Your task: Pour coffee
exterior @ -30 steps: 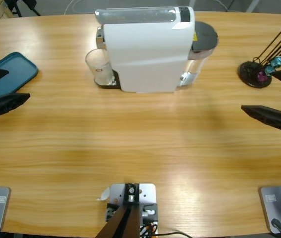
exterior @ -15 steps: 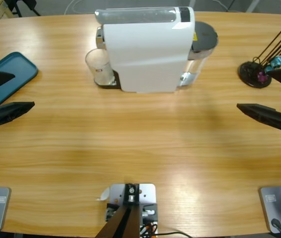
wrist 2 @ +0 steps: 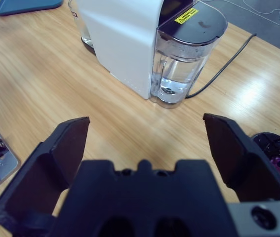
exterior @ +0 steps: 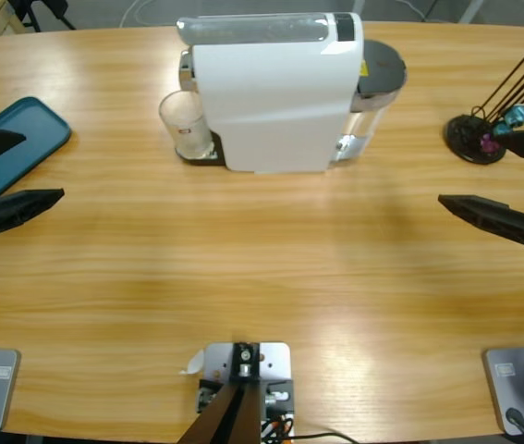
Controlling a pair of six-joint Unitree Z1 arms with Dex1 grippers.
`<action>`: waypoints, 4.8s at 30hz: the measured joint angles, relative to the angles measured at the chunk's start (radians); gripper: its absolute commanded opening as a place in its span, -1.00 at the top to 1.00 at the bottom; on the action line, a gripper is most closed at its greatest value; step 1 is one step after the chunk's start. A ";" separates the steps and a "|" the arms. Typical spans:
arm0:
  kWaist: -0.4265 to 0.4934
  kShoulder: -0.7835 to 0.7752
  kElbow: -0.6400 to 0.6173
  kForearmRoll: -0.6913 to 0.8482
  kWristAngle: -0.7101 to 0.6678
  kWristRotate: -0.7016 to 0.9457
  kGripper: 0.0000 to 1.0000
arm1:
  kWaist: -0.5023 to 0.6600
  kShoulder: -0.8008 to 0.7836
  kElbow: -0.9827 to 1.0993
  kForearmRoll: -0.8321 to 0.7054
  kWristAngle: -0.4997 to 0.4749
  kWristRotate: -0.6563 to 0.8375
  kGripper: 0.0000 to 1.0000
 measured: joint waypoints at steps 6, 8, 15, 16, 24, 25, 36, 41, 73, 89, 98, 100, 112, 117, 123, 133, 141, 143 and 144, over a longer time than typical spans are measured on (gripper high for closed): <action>0.000 0.000 0.000 0.000 0.020 0.002 -0.92 | 0.000 0.000 0.000 -0.002 0.000 0.000 -1.00; 0.000 0.000 0.000 0.000 0.023 0.002 -0.92 | 0.000 0.000 0.000 -0.003 0.000 0.000 -1.00; 0.000 0.000 0.000 0.000 0.024 0.002 -0.93 | 0.000 0.000 0.000 -0.003 0.000 0.000 -1.00; 0.000 0.000 0.000 0.000 0.024 0.002 -0.93 | 0.000 0.000 0.000 -0.003 0.000 0.000 -1.00; 0.000 0.000 0.000 0.000 0.025 0.002 -0.93 | 0.000 0.000 0.000 -0.003 0.000 0.000 -1.00; 0.000 0.000 0.000 0.000 0.025 0.002 -0.93 | 0.000 0.000 0.001 -0.003 0.000 0.000 -1.00; 0.000 0.000 0.000 0.000 0.025 0.002 -0.93 | 0.000 0.000 0.001 -0.003 0.000 0.000 -1.00; 0.000 0.000 0.000 0.000 0.025 0.002 -0.93 | 0.000 0.000 0.001 -0.003 0.000 0.000 -1.00; 0.000 0.024 0.000 0.000 0.025 0.002 -0.93 | 0.000 0.028 0.001 -0.003 0.000 0.000 -1.00; 0.000 0.039 0.000 0.000 0.025 0.002 -0.93 | 0.000 0.030 0.001 -0.003 0.000 0.000 -1.00; 0.000 0.065 -0.002 -0.009 0.059 0.001 -0.91 | 0.000 0.031 0.001 -0.003 0.000 0.000 -1.00; 0.000 0.089 -0.008 -0.020 0.067 0.001 -0.92 | 0.000 0.031 0.001 -0.003 0.000 0.000 -1.00; 0.000 0.525 -0.043 -0.412 0.061 -0.012 -0.92 | 0.000 0.034 0.001 -0.004 0.000 0.000 -1.00; 0.000 0.633 -0.067 -0.462 0.054 -0.012 -0.92 | 0.000 0.034 0.001 -0.004 0.000 0.000 -1.00; 0.000 0.699 -0.114 -0.467 0.001 -0.012 -0.92 | 0.000 0.047 0.001 -0.004 0.000 0.000 -1.00; 0.007 0.785 -0.169 -0.467 -0.017 -0.012 -0.92 | 0.000 0.049 0.001 -0.004 0.000 0.000 -1.00; 0.027 0.853 -0.221 -0.471 -0.037 -0.012 -0.92 | 0.000 0.053 0.001 -0.004 0.000 0.000 -1.00; 0.029 0.870 -0.237 -0.471 -0.038 -0.012 -0.92 | 0.000 0.053 0.001 -0.004 0.000 0.000 -1.00; 0.030 0.878 -0.245 -0.472 -0.040 -0.012 -0.92 | 0.000 0.053 0.001 -0.004 0.000 0.000 -1.00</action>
